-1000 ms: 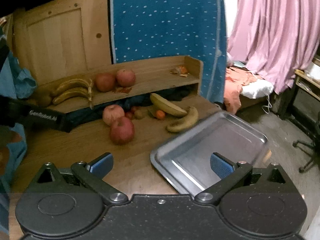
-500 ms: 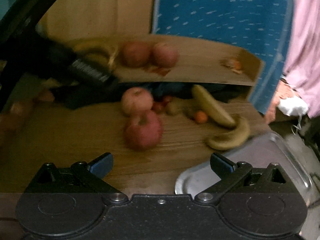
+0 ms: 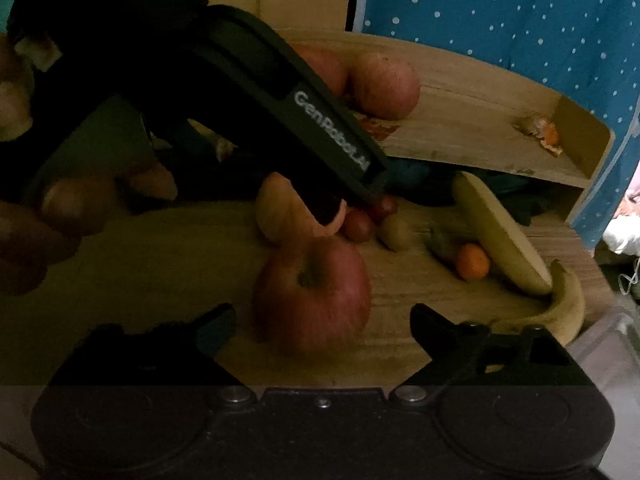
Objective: Organize fruits
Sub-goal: 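Close the right tool on a red apple while the left tool grasps another red apple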
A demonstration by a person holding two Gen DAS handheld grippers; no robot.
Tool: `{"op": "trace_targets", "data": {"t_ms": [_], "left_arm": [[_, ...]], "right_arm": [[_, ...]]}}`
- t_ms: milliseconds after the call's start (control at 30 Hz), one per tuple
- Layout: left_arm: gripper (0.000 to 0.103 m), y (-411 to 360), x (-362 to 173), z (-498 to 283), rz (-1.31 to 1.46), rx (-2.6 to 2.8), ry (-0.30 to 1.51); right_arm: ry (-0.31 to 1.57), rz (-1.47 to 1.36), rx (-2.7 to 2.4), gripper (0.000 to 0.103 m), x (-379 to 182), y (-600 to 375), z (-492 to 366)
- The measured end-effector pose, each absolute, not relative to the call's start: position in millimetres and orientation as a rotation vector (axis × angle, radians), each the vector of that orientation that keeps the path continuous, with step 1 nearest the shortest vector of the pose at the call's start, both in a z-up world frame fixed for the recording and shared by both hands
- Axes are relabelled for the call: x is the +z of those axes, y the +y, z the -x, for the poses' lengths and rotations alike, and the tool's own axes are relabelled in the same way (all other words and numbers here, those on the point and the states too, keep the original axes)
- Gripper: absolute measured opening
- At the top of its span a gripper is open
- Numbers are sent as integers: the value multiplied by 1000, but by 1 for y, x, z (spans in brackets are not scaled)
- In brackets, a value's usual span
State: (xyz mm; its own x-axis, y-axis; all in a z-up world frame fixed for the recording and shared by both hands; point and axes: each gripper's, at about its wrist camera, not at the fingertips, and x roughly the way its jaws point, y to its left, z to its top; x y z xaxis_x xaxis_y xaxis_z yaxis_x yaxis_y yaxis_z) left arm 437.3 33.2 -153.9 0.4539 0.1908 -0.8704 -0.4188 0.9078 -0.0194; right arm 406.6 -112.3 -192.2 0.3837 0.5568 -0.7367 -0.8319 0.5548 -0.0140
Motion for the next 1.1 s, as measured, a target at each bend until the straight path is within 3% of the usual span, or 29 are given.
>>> {"op": "trace_targets", "data": {"t_ms": [400,833,1033,1100], "left_arm": [[91,40,-171,-453,274,396,1073],[84,47,-183,-454,340,358,1086],[68,47,-185,-458,367,336,1085],[68,47,-185,-457,368,339,1077]], "right_arm": [[796,369,945,72,-202,-102,-417],[788,344,946,70,-209,-102,-419],[785,343,946,70,-209,-103,-416],[786,344,947,70,-209,-103,-417]]}}
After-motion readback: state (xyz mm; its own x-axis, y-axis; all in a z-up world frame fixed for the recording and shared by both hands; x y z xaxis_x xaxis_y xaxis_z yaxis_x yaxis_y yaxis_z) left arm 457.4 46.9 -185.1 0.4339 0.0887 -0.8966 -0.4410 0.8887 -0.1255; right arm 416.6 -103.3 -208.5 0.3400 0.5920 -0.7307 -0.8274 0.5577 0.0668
